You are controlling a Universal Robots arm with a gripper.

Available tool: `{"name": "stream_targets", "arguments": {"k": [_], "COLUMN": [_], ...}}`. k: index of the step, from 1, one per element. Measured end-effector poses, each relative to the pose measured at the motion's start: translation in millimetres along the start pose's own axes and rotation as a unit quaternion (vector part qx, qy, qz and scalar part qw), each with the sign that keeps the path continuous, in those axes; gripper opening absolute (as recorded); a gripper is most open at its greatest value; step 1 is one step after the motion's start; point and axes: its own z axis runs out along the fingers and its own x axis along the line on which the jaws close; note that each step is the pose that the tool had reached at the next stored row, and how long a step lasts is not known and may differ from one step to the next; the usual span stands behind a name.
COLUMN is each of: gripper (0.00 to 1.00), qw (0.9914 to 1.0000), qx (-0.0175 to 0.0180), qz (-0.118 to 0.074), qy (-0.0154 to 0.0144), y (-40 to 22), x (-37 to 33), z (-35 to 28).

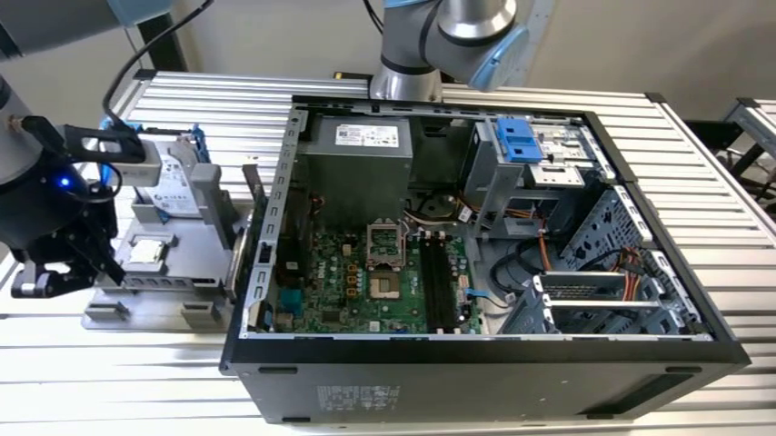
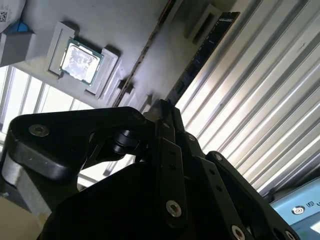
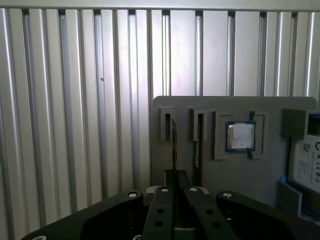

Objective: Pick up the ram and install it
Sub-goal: 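Pick up the ram and move it above insertion slot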

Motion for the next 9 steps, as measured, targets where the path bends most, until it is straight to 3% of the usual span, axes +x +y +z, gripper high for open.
{"name": "stream_targets", "arguments": {"k": [9], "gripper": [0.0], "qw": [1.0], "qx": [0.0], "qz": [0.0], "qy": [0.0], "y": [-0.2], "x": [-0.5], "z": [-9.0]}}
